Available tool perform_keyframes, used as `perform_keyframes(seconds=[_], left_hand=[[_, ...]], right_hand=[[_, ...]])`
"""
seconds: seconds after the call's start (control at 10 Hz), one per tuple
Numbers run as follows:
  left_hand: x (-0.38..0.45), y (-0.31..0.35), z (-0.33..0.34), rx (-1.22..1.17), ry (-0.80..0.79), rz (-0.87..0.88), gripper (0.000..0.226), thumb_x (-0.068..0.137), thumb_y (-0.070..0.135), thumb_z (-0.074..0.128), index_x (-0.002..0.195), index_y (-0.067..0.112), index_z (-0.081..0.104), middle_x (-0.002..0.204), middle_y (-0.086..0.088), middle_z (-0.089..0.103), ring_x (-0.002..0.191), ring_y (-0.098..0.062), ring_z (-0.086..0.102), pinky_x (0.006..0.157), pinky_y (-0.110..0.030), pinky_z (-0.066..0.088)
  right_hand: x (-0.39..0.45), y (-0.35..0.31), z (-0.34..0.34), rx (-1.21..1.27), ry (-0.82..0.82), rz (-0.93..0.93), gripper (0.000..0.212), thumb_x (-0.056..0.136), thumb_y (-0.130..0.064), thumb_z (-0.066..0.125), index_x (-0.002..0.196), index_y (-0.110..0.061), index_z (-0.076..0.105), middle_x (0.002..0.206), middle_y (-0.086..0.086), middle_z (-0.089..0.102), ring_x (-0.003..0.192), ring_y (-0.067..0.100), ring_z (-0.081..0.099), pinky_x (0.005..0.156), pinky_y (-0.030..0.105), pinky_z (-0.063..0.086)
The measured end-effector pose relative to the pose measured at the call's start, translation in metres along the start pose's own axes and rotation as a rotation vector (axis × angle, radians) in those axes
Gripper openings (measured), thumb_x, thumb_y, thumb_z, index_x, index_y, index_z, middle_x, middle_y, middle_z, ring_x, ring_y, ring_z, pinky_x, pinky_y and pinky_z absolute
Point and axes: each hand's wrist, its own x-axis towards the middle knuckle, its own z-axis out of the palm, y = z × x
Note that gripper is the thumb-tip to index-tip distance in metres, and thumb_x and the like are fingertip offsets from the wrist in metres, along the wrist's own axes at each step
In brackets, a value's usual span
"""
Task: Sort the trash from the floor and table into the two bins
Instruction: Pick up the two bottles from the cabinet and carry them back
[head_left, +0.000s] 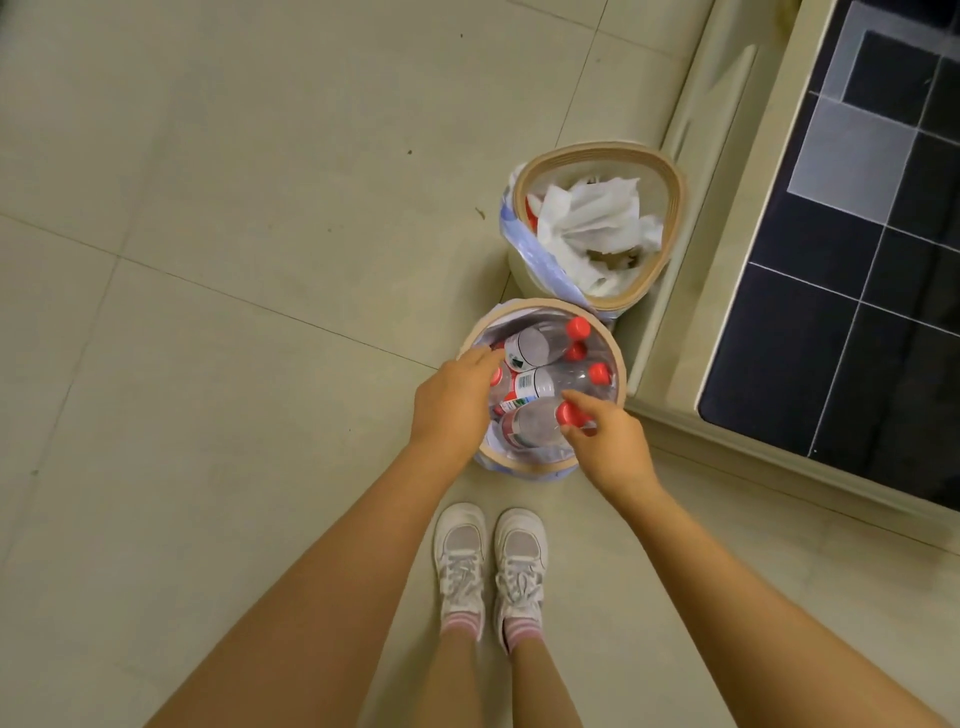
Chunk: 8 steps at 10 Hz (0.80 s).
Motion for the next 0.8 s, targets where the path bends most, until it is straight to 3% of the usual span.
perform_keyframes(seconds=[0.2, 0.3, 0.4, 0.5, 0.6, 0.8], left_hand=[[0.037, 0.001, 0.012, 0.228, -0.055, 0.037, 0.067, 0.094, 0.011, 0.046, 0.15, 0.031, 0.018, 0.156, 0.012, 0.023, 0.112, -0.027, 0.051, 0.078, -0.037, 0.046], [0.057, 0.002, 0.008, 0.243, -0.117, 0.006, 0.075, 0.09, 0.001, 0.043, 0.151, 0.03, 0.012, 0.16, 0.011, 0.007, 0.119, -0.03, 0.048, 0.089, -0.041, 0.045], [0.067, 0.005, 0.001, 0.295, -0.237, 0.007, 0.077, 0.091, 0.005, 0.044, 0.153, 0.026, 0.004, 0.161, 0.009, -0.001, 0.123, -0.032, 0.047, 0.093, -0.041, 0.041], [0.059, 0.008, 0.001, 0.34, -0.242, 0.055, 0.08, 0.093, 0.01, 0.049, 0.152, 0.022, -0.004, 0.161, 0.008, -0.005, 0.123, -0.031, 0.048, 0.085, -0.038, 0.041], [0.044, 0.012, 0.001, 0.32, -0.221, 0.074, 0.075, 0.094, 0.012, 0.05, 0.152, 0.02, 0.004, 0.161, 0.004, 0.003, 0.125, -0.028, 0.044, 0.084, -0.038, 0.043], [0.028, 0.037, -0.018, 0.269, -0.268, 0.134, 0.047, 0.093, 0.022, 0.048, 0.139, 0.025, 0.04, 0.14, -0.001, 0.049, 0.119, -0.027, 0.051, 0.087, -0.036, 0.044]], right_hand=[[0.036, 0.002, -0.001, -0.134, -0.03, -0.065, 0.043, 0.094, -0.012, 0.05, 0.134, -0.025, 0.051, 0.125, 0.008, 0.062, 0.111, 0.028, 0.057, 0.076, 0.025, 0.038], [0.057, 0.0, -0.007, -0.285, -0.091, -0.064, 0.044, 0.096, -0.013, 0.045, 0.139, -0.022, 0.045, 0.135, 0.012, 0.055, 0.118, 0.034, 0.051, 0.09, 0.033, 0.041], [0.066, 0.003, -0.009, -0.386, -0.231, -0.048, 0.053, 0.097, -0.019, 0.044, 0.148, -0.025, 0.028, 0.147, 0.01, 0.041, 0.127, 0.033, 0.044, 0.101, 0.036, 0.038], [0.06, 0.007, -0.008, -0.358, -0.269, -0.071, 0.063, 0.095, -0.028, 0.048, 0.15, -0.023, 0.018, 0.155, 0.004, 0.027, 0.137, 0.027, 0.033, 0.106, 0.038, 0.035], [0.046, 0.007, -0.011, -0.353, -0.238, -0.085, 0.061, 0.093, -0.029, 0.05, 0.148, -0.027, 0.024, 0.155, 0.002, 0.026, 0.139, 0.025, 0.031, 0.106, 0.04, 0.037], [0.018, -0.001, -0.034, -0.32, -0.245, -0.072, 0.046, 0.089, -0.034, 0.05, 0.134, -0.027, 0.047, 0.142, 0.0, 0.045, 0.122, 0.023, 0.049, 0.098, 0.039, 0.045]])
